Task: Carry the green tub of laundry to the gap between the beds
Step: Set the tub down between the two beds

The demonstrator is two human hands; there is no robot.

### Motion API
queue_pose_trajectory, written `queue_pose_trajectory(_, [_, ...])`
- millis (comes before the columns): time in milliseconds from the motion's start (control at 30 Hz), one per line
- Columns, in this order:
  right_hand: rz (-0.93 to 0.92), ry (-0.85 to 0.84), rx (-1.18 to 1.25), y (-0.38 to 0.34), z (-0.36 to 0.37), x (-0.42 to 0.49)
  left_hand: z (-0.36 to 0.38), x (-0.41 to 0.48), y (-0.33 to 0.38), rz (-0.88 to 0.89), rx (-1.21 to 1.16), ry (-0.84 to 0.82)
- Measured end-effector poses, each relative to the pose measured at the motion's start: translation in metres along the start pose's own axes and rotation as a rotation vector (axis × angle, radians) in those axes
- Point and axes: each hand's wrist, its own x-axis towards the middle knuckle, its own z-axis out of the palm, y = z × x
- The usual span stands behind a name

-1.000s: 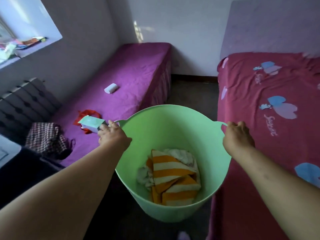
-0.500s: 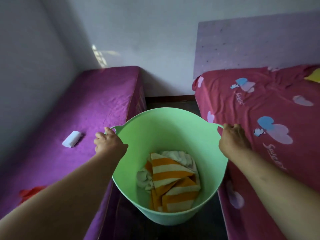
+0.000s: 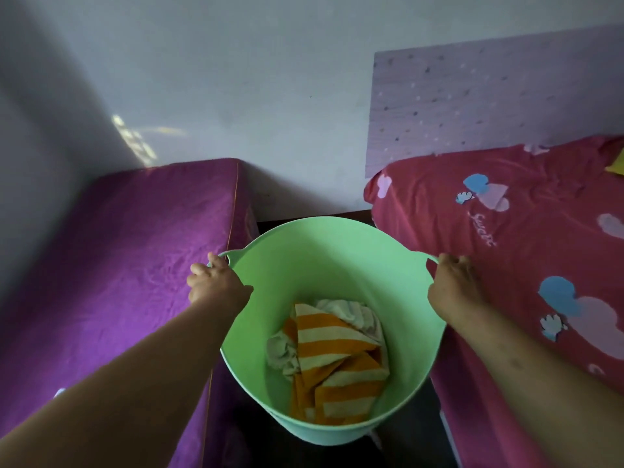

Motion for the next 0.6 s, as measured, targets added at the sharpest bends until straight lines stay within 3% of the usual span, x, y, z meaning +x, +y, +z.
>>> queue_pose_trajectory(300, [0.028, -0.118, -0.034, -0.081, 0.045, 0.201, 0.011, 0.195, 0.082, -0.046, -0.005, -0.092])
queue_pose_trajectory(600, [0.13, -0.205, -0.046, -0.154, 0.123, 0.393, 0.053, 0.414, 0.165, 0.053, -0.004, -0.175])
